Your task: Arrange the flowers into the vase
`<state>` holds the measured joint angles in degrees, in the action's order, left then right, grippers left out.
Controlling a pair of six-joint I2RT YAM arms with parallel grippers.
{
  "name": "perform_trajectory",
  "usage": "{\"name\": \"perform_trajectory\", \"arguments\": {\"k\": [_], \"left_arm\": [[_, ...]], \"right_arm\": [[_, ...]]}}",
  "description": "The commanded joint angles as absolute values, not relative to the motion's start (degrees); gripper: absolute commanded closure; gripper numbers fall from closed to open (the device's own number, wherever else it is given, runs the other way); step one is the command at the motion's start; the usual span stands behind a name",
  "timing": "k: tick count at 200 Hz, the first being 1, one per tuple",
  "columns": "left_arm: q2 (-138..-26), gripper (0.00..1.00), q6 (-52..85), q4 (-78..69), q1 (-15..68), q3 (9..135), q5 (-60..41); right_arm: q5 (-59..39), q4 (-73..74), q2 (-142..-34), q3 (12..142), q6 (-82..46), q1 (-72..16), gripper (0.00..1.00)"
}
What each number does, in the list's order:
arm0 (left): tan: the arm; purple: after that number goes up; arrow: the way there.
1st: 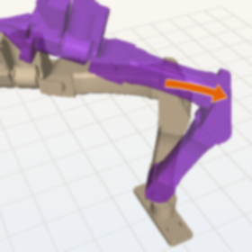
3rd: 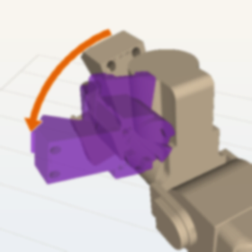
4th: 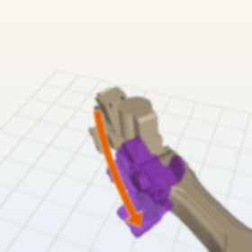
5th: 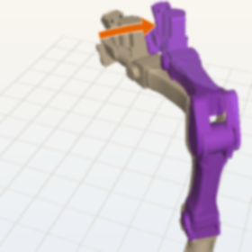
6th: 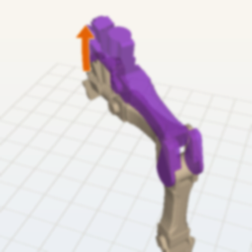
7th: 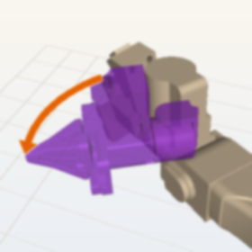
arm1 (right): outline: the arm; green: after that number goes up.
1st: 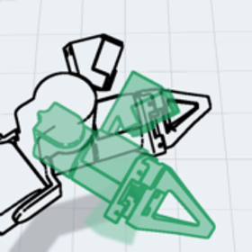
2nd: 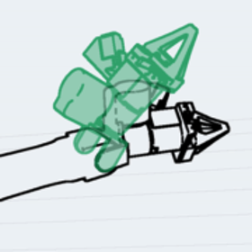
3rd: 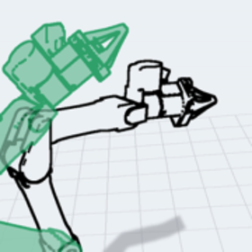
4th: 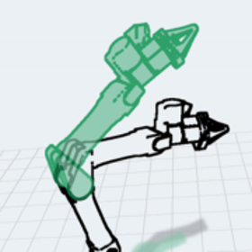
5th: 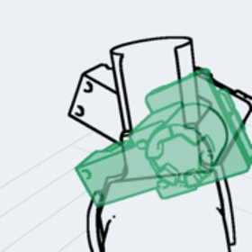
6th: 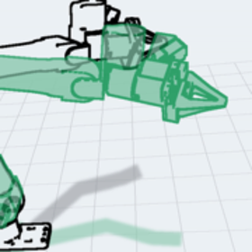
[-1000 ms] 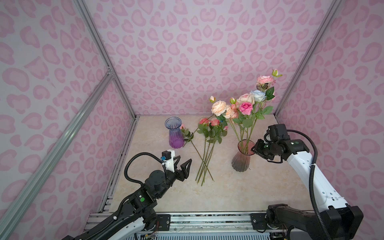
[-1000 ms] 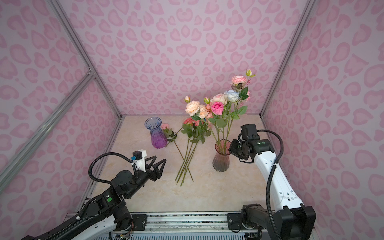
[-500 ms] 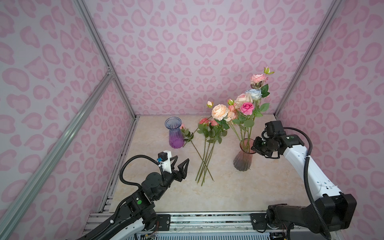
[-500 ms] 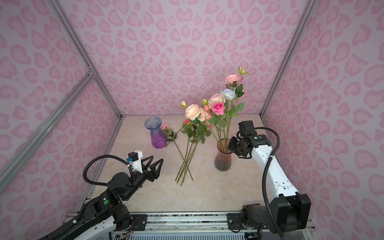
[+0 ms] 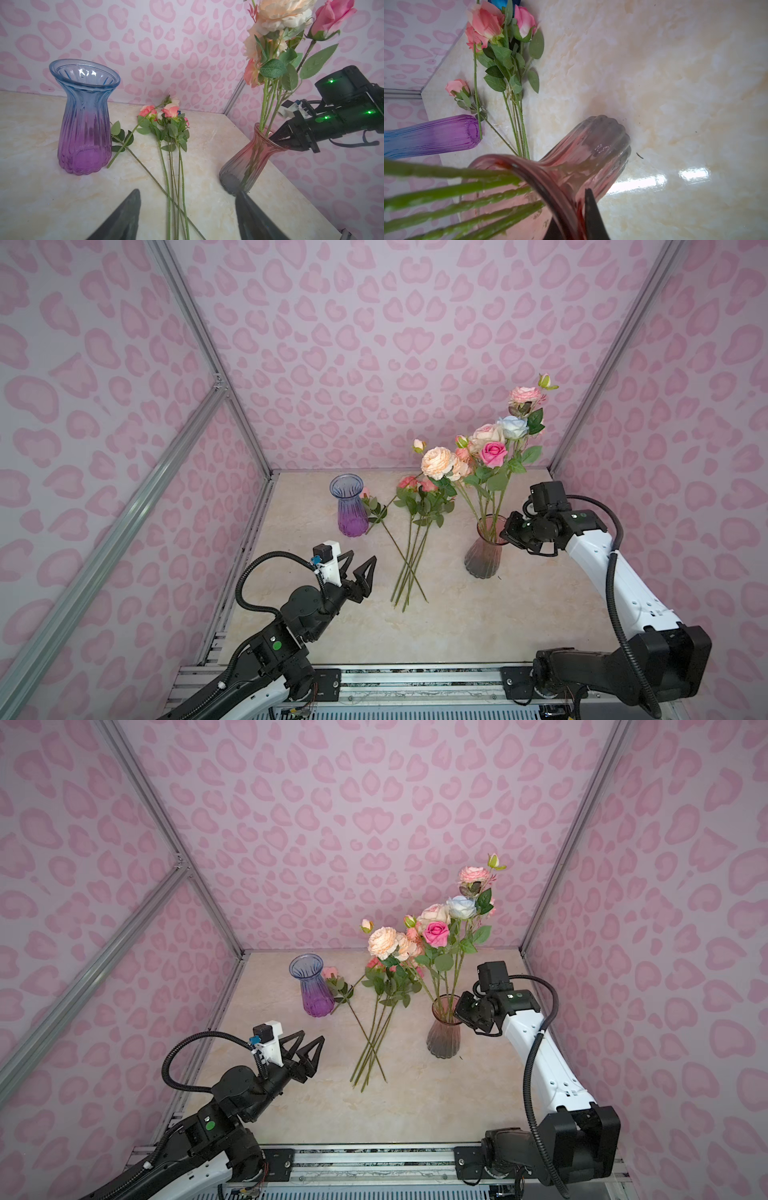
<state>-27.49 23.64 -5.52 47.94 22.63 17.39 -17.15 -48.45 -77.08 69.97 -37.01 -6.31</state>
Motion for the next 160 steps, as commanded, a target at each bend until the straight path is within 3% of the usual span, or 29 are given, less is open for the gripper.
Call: {"name": "perform_trajectory", "arguments": {"k": [1,78,160], "left_arm": [[-28.18,0.27,23.11,-5.28,47.84,23.84,18.12],[-30.06,0.27,23.07,-5.14,47.86,25.01,18.63],[-32.28,0.27,22.41,-4.7,47.84,27.11,18.81]], "right_arm": [[-14.48,-42.57,-79.78,71.07,-36.06,-6.0,1.0],[-14.93,-33.94,-91.48,80.5,-36.86,-3.7,1.0],[-14.77,-41.44,-104.7,96.37,-34.86,-2.84,1.0]]}}
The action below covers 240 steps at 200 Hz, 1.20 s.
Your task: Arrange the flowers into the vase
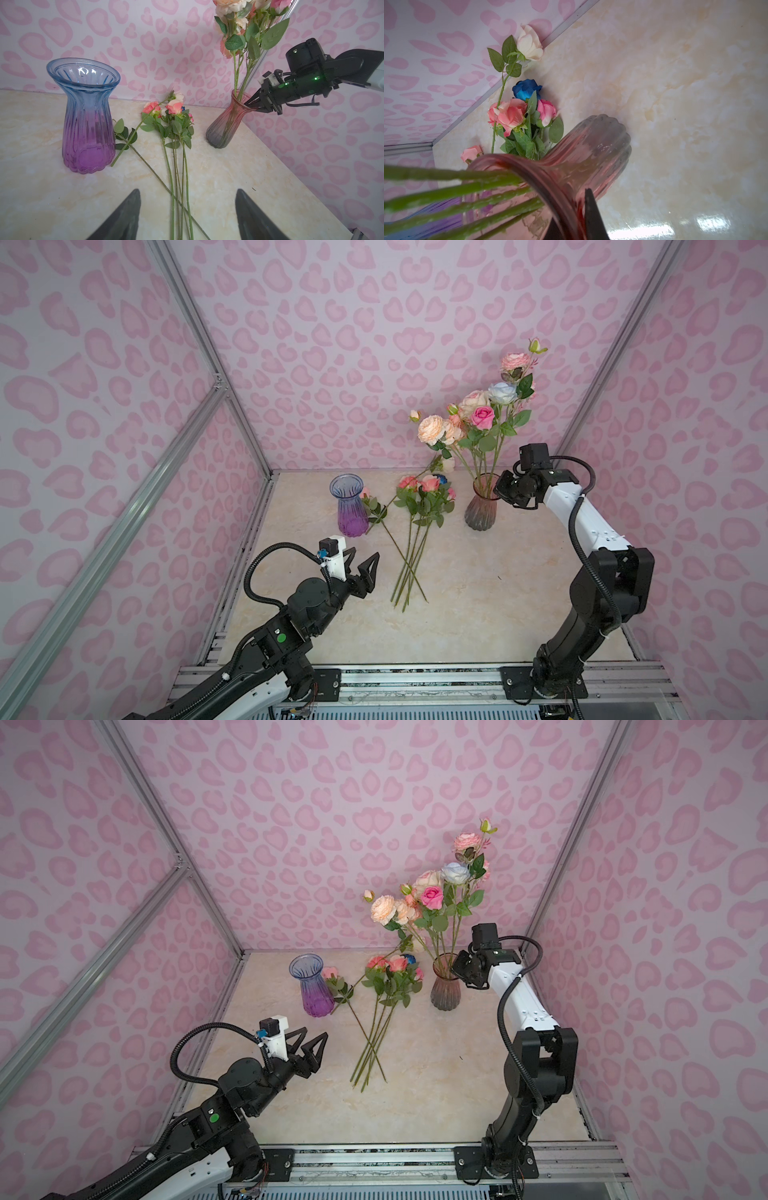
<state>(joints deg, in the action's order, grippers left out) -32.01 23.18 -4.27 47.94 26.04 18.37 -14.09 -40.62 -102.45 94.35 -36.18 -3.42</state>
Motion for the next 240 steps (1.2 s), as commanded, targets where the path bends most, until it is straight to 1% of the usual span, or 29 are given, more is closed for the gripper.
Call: {"name": "perform_trajectory", "arguments": {"k": [1,39,55,68,84,98,114,126,184,216,240], "left_arm": [[-32.27,0.27,22.41,-4.68,47.83,27.09,18.81],[-33.11,0.27,22.1,-4.49,47.85,28.09,18.63],[-33.63,0.27,21.91,-4.21,47.9,28.77,18.55],[-34.14,0.27,21.71,-4.27,47.83,29.2,18.43],[-34.67,0.27,21.54,-3.83,47.8,29.91,18.29],[-34.8,0.27,21.54,-3.78,47.9,30.37,18.33],[-34.89,0.27,21.49,-3.77,47.88,30.76,18.45],[-34.99,0.27,21.45,-3.56,47.83,31.25,18.55],[-35.24,0.27,21.26,-2.05,47.83,33.15,18.96],[-35.01,0.27,21.1,-0.99,47.74,34.72,21.48],[-37.67,0.22,23.11,4.08,47.27,39.77,29.34]], "right_arm": [[-14.86,-41.46,-104.78,96.48,-34.87,-2.78,1.0],[-18.26,-42.23,-107.15,98.51,-35.0,-1.76,1.0],[-18.97,-42.86,-107.85,99.61,-34.45,-1.78,0.96],[-19.05,-44.1,-108.32,100.8,-34.08,-1.76,0.9],[-19.07,-43.16,-107.37,99.82,-34.27,-1.76,0.87],[-18.57,-43.31,-106.71,99.52,-34.18,-1.71,0.79],[-18.63,-43.46,-106.18,99.32,-34.07,-1.55,0.76],[-19.02,-43.48,-105.93,99.19,-34.19,-1.2,0.72],[-19.95,-42.02,-104.48,97.12,-34.63,-0.53,0.64],[-19.27,-42.08,-102.33,97.1,-34.42,-0.26,0.61],[-18.73,-42.18,-99.66,96.88,-34.36,0.0,0.56]]}}
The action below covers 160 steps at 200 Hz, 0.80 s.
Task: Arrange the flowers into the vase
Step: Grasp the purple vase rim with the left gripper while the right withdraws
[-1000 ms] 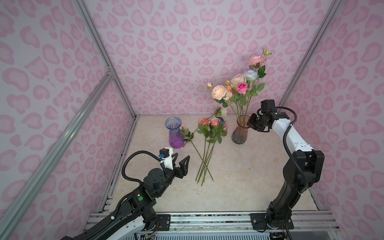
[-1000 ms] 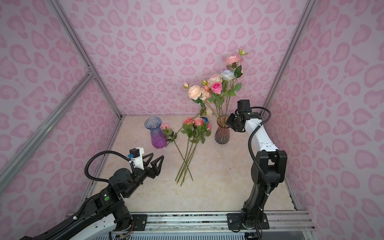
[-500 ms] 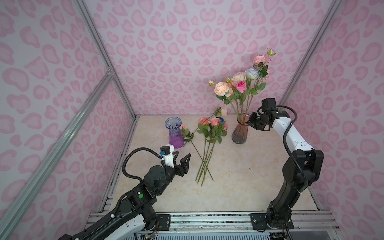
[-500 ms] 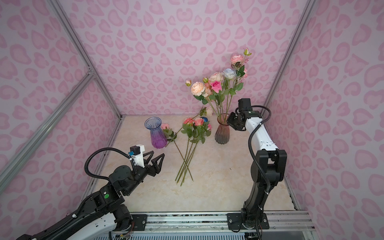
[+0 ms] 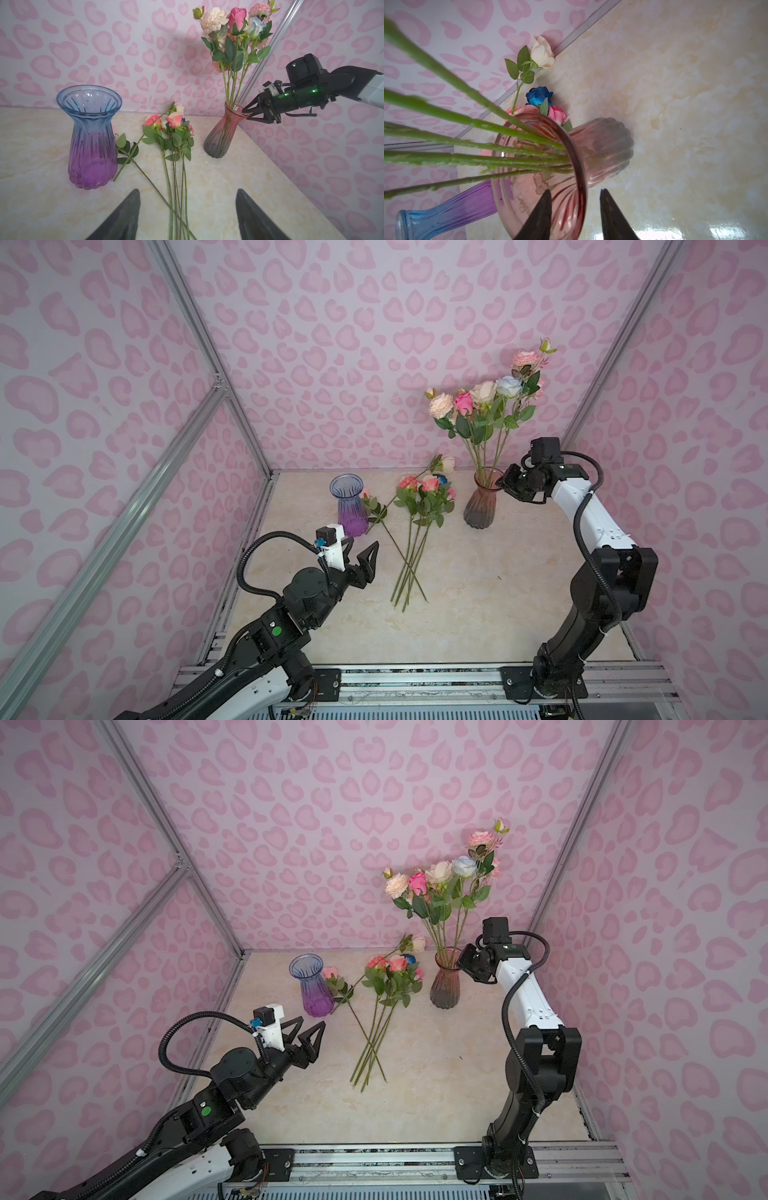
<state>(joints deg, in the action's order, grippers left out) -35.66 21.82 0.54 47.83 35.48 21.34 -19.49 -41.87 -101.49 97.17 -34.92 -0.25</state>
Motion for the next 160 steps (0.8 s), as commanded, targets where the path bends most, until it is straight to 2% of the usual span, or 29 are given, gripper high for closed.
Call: {"name": "perform_trajectory", "arguments": {"k": [1,17,37,80,109,133,160], "left_arm": [[-37.86,0.22,23.24,4.5,47.19,40.05,29.7],[-41.41,0.21,25.26,10.34,44.96,45.63,31.67],[-46.81,0.21,29.26,18.22,38.81,52.91,27.84],[-59.97,0.22,32.06,30.22,22.84,69.07,14.42],[-72.45,0.27,31.93,35.9,12.66,80.69,2.18],[-84.5,0.36,28.96,42.23,9.14,89.87,-4.21],[-93.73,0.37,25.15,47.36,8.54,97.57,-2.64]], "right_arm": [[-18.73,-42.19,-99.53,96.82,-34.28,0.0,0.56],[-17.84,-42.12,-97.2,96.05,-33.85,0.0,0.53],[-15.72,-42.28,-93.76,94.6,-32.75,-0.05,0.51],[-9.44,-43.66,-84.33,92.49,-29.61,0.0,0.48],[-6.82,-42.72,-77.59,89.68,-28.54,-2.05,0.47],[-2.9,-40.68,-72.91,85.75,-27.12,-6.49,0.45],[-2.64,-39.32,-69.42,80.72,-27.22,-8.84,0.44]]}}
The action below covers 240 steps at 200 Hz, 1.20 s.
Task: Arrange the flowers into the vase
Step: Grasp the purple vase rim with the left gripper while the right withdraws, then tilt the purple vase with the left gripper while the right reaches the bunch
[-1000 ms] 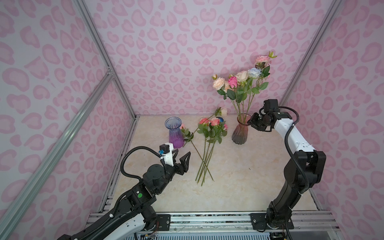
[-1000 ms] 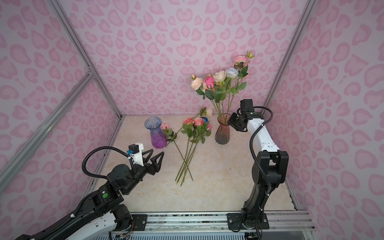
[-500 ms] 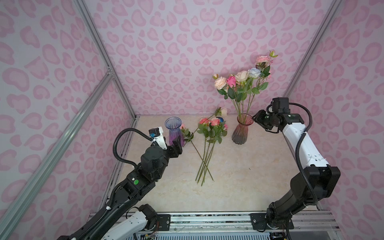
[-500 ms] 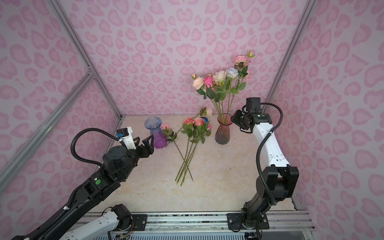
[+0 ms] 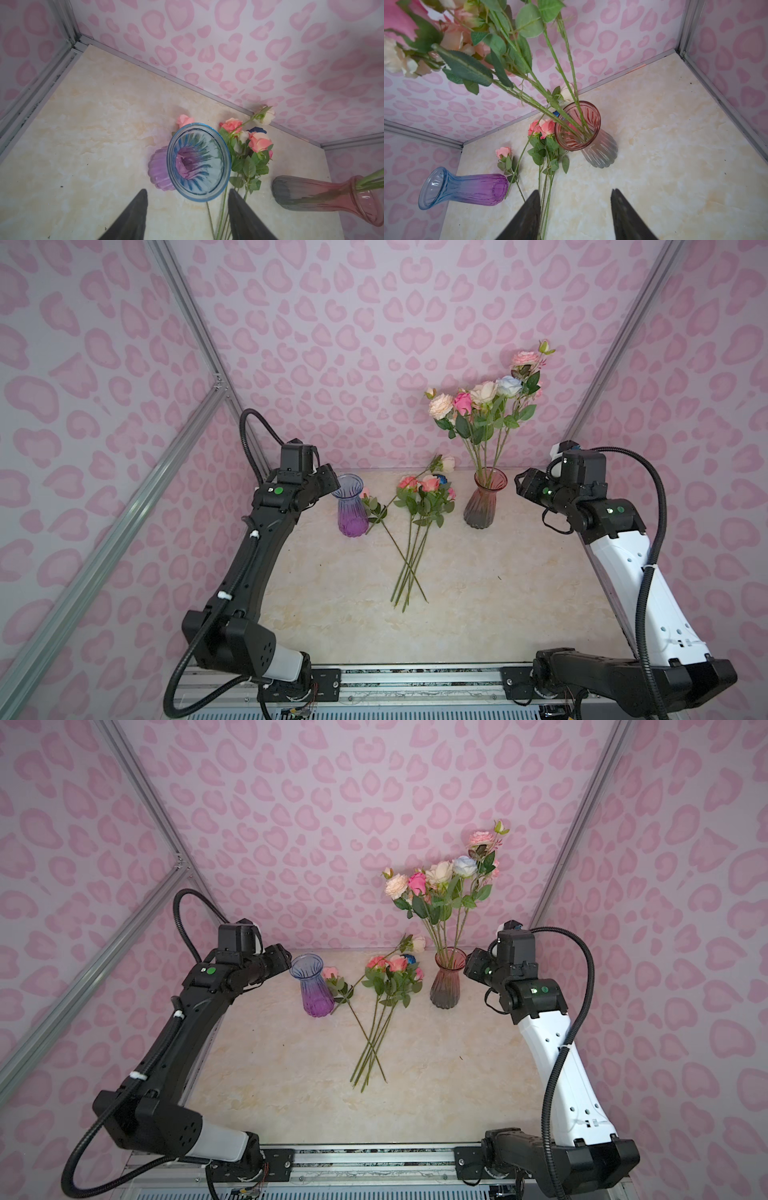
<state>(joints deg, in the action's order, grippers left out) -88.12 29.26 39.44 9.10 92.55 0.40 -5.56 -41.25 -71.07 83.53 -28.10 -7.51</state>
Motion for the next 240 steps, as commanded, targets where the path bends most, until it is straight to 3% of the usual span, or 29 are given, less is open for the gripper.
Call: {"name": "perform_trajectory", "arguments": {"k": [1,76,147,240], "left_arm": [[-94.11,0.37,25.1,47.54,8.53,97.83,-2.55],[-109.29,0.42,22.57,54.79,8.18,109.86,2.73],[-117.6,0.57,19.45,59.86,7.12,118.27,0.24],[-116.1,0.91,17.58,62.93,5.98,117.06,-2.55]], "right_arm": [[-2.68,-39.26,-69.34,80.62,-27.23,-8.9,0.44],[-3.78,-36.72,-66.33,75.96,-26.77,-12.58,0.44],[-0.33,-36.42,-63.92,74.71,-25.67,-15.0,0.44],[-0.22,-34.98,-62.85,73.48,-25.48,-15.62,0.44]]}}
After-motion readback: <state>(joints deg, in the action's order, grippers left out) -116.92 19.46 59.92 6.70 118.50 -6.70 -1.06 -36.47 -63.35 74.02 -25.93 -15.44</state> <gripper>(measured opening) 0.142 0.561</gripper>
